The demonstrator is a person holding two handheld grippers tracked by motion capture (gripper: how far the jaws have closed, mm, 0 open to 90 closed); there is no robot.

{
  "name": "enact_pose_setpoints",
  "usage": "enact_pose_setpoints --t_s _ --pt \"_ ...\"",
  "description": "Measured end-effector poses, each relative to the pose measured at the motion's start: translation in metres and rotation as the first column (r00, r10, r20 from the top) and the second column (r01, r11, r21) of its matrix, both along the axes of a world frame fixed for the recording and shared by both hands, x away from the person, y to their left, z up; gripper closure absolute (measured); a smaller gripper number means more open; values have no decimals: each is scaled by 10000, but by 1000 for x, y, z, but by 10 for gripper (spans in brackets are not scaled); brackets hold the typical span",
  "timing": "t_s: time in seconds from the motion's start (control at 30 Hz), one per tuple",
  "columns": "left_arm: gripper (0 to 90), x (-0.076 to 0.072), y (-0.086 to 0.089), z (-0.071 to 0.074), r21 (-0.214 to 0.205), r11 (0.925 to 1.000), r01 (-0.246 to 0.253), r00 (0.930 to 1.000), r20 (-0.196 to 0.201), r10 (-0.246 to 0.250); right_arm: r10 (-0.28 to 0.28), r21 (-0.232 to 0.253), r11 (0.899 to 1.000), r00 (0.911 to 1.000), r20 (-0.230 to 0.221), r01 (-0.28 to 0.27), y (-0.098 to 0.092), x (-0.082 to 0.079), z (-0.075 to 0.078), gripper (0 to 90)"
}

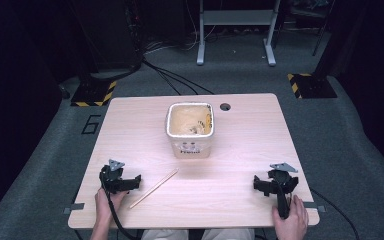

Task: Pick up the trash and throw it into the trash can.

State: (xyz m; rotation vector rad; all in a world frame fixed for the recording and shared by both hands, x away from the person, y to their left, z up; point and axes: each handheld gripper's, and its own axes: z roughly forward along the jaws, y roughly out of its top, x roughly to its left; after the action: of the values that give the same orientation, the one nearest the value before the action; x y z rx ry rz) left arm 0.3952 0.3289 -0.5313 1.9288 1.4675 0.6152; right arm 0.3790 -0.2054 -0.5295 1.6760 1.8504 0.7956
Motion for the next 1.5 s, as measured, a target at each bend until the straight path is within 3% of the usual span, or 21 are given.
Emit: enact_pose_setpoints --t_s 0.17,0.4,0.7,1.03,1.2,1.23,1.4,1.5 --pt "0 1 0 1 -24 10000 -9 9999 -150 8 -2 0 10000 10000 0 2 0 0 0 0" --pt "0 -1 5 4 -496 9987 124 9996 -250 -137 6 -9 10000 10000 4 -6 0 0 0 0" --pt "0 -14 2 15 -522 9932 1038 9944 -166 -1048 0 2 10000 10000 0 0 0 0 0 0" --pt "22 -24 -10 16 -439 9808 1900 9817 -41 -1904 1 -1 10000 10000 3 -1 0 0 0 0" --pt "44 -31 -22 15 -145 9680 2505 9681 -22 -2505 3 0 10000 10000 4 -3 0 0 0 0" --pt "51 -31 -22 15 -145 9680 2505 9681 -22 -2505 3 0 10000 10000 1 -3 0 0 0 0" --pt "100 -39 -35 13 205 9514 3074 9515 61 -3075 4 1 10000 10000 1 -4 0 0 0 0" --pt "160 -41 -38 11 315 9475 3183 9479 64 -3186 -4 5 10000 10000 -3 4 0 0 0 0"
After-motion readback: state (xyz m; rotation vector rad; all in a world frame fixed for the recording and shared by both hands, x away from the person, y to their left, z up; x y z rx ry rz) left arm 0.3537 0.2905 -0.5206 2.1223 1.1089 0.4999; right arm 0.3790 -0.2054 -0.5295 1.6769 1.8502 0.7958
